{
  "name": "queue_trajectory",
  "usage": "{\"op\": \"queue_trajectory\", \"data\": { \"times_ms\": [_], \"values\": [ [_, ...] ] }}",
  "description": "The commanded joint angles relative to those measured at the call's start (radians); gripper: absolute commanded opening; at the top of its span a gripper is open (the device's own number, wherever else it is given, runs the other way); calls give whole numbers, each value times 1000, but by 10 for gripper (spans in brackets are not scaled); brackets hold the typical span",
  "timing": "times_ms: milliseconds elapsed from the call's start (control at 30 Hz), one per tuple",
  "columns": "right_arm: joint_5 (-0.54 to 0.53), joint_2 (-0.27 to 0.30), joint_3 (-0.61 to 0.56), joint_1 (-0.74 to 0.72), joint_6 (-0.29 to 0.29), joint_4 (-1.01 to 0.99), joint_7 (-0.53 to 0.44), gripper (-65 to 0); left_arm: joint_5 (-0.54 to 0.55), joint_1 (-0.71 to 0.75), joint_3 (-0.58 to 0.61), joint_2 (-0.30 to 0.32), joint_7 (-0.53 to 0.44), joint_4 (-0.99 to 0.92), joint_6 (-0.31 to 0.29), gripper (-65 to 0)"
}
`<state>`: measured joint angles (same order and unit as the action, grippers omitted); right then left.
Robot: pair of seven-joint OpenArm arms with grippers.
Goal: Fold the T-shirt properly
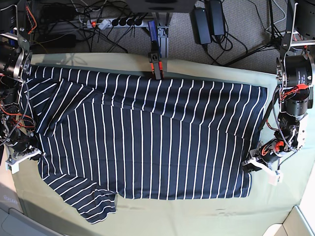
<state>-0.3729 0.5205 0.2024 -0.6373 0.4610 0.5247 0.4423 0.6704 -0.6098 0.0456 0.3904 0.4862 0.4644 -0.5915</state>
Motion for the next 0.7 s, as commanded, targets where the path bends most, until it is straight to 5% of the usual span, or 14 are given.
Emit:
{"op": "queue_trajectory", "data": {
  "times_ms": [0,367,433,667],
  "values": [
    [-12,22,3,-30,-4,18,-16,-650,14,-34,-1,14,-11,11,5,-594],
    [-12,22,3,-30,-4,18,-15,-650,28,-36,-1,31,7,13,-41,-650],
    [-12,23,3,-30,-4,18,-15,-650,29,-38,-1,40,7,14,-89,-650],
    [-12,45,3,-30,-4,18,17,-650,140,-38,-1,106,62,35,-107,-650]
  ]
}}
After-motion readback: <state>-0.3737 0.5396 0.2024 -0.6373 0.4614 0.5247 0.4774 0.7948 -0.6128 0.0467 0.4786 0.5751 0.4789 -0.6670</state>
